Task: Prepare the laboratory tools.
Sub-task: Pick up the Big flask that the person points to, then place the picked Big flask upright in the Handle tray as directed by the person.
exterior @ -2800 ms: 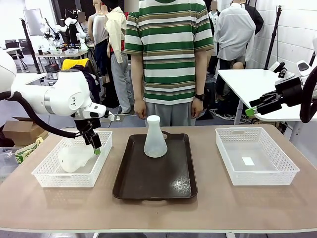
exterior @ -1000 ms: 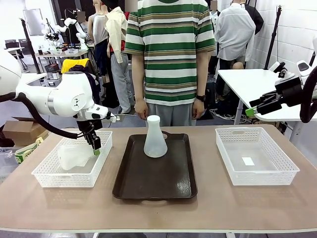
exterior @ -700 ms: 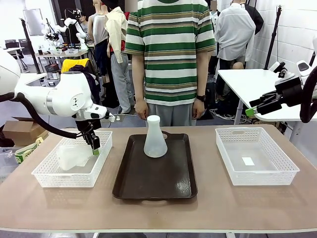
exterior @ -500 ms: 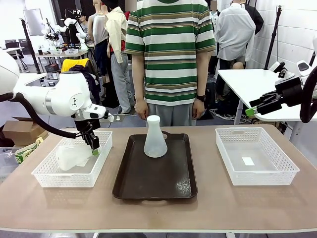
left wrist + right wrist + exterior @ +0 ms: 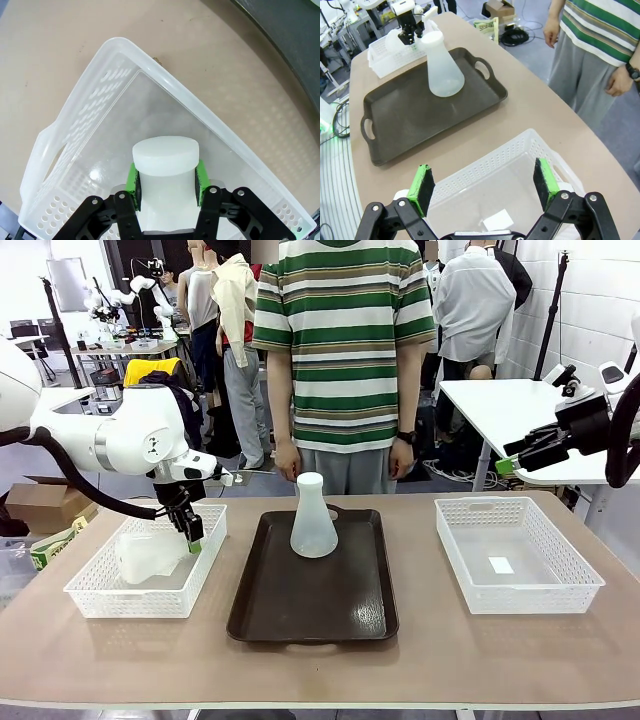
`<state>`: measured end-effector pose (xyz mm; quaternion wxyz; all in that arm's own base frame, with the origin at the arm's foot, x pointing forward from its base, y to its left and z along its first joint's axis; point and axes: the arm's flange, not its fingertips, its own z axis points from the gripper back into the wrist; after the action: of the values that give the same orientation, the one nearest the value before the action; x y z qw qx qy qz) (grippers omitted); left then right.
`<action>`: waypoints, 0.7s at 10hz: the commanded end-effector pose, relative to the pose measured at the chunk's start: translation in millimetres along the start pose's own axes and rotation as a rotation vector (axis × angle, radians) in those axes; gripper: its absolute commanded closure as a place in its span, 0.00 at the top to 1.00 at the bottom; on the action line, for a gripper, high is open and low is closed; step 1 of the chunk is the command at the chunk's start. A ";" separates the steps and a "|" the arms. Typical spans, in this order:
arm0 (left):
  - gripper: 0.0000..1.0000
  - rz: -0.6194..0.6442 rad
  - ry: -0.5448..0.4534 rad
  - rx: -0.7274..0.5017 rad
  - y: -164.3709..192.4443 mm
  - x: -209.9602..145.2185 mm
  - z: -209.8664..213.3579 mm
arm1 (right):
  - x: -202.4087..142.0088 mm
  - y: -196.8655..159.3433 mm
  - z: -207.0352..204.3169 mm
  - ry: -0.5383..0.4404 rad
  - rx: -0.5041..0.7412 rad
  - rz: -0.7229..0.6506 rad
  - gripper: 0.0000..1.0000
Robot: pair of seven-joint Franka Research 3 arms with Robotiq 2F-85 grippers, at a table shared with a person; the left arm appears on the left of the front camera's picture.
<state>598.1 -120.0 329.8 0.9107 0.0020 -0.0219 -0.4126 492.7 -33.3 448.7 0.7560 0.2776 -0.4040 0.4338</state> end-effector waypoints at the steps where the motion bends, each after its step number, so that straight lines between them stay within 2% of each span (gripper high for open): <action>1: 0.00 -0.016 0.001 0.014 1.6 -0.1 -0.1 | -0.1 -0.2 -1.1 0.003 -0.007 -0.001 1.00; 7: 0.00 -0.016 0.001 0.014 1.6 -0.1 -0.1 | -0.1 -0.2 -1.1 0.003 -0.007 -0.001 1.00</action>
<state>598.1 -120.0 329.8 0.9107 0.0021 -0.0219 -0.4126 492.7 -33.3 448.7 0.7560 0.2776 -0.4040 0.4338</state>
